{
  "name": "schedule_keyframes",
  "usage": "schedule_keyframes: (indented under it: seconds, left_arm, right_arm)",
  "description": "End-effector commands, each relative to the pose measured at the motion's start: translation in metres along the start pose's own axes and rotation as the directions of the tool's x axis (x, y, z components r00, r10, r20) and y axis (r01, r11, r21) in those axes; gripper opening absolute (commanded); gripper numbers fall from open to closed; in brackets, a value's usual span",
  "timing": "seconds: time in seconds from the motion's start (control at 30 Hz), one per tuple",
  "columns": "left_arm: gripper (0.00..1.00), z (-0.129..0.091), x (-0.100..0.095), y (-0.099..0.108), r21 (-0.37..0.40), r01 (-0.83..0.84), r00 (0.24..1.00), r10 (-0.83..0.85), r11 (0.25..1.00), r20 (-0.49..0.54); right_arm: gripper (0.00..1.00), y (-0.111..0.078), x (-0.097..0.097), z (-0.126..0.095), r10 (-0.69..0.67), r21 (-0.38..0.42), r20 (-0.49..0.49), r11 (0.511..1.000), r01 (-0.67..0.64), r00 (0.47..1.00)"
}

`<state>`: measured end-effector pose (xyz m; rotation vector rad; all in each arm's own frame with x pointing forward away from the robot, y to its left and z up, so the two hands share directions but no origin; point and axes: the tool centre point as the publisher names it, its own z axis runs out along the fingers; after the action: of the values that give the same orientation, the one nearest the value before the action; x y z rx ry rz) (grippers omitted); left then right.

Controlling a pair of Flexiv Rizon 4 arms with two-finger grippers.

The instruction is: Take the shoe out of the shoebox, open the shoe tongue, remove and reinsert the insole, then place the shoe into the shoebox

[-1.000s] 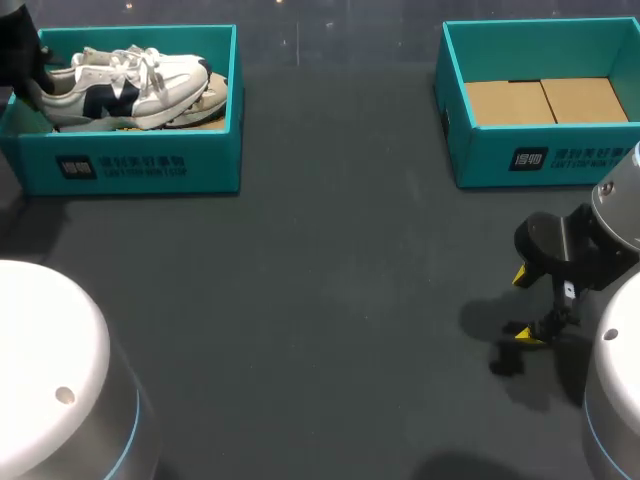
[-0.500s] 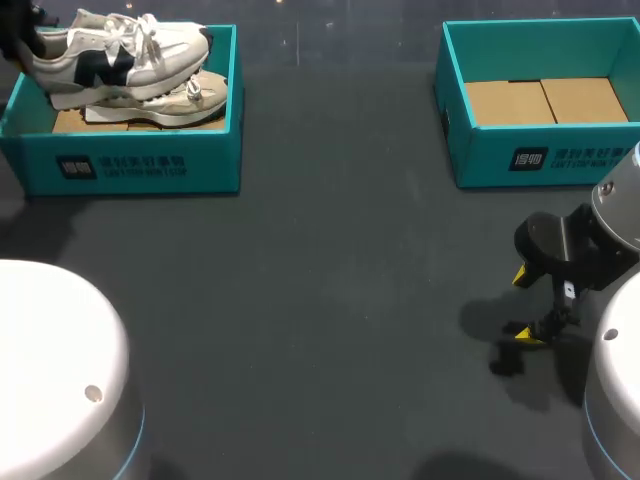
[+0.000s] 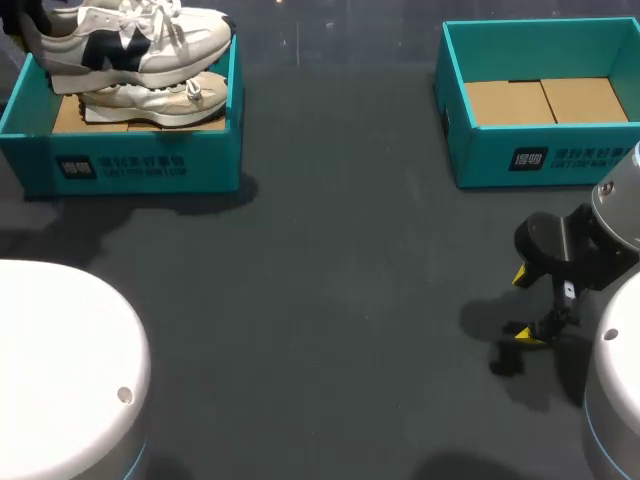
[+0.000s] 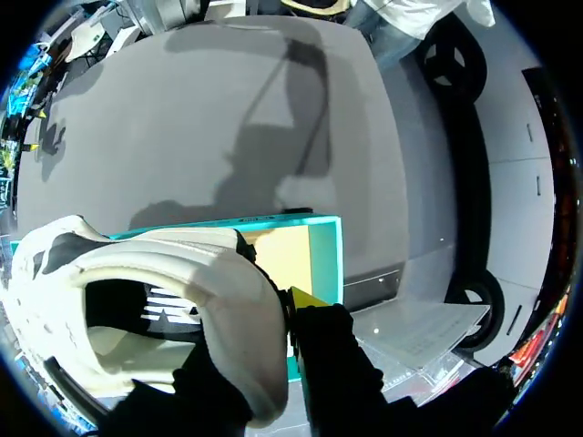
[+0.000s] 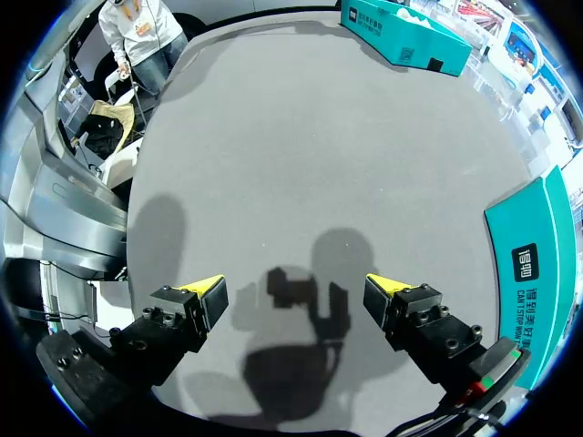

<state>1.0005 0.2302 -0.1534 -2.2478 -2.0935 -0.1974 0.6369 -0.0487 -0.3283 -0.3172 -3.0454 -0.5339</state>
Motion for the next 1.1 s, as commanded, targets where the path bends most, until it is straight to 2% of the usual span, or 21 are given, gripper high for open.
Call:
schedule_keyframes:
  seconds: [0.03, 0.3, 0.5, 0.73, 1.1]
  left_arm:
    - [0.00, -0.014, -0.013, -0.037, -0.035, -0.002, 1.000, 0.001, 0.999, -0.028]
    - [0.00, -0.016, -0.049, -0.087, -0.003, -0.027, 0.997, 0.027, 1.000, -0.072]
    - [0.00, -0.008, -0.081, -0.134, 0.017, -0.071, 0.993, 0.072, 0.997, -0.099]
    - [0.00, -0.002, -0.109, -0.175, 0.080, -0.101, 0.989, 0.109, 0.992, -0.103]
    - [0.00, -0.002, -0.113, -0.179, 0.097, -0.115, 0.988, 0.124, 0.989, -0.092]
  right_arm:
    - [1.00, -0.001, 0.002, -0.001, -0.001, 0.000, 0.004, 1.000, 0.001, 1.000]
    - [1.00, -0.001, 0.002, -0.001, -0.001, 0.000, 0.004, 1.000, 0.001, 1.000]
    - [1.00, -0.001, 0.002, -0.001, -0.001, 0.000, 0.004, 1.000, 0.001, 1.000]
    - [1.00, -0.001, 0.002, -0.001, -0.001, 0.000, 0.004, 1.000, 0.001, 1.000]
    - [1.00, -0.001, 0.002, -0.001, -0.001, 0.000, 0.004, 1.000, 0.001, 1.000]
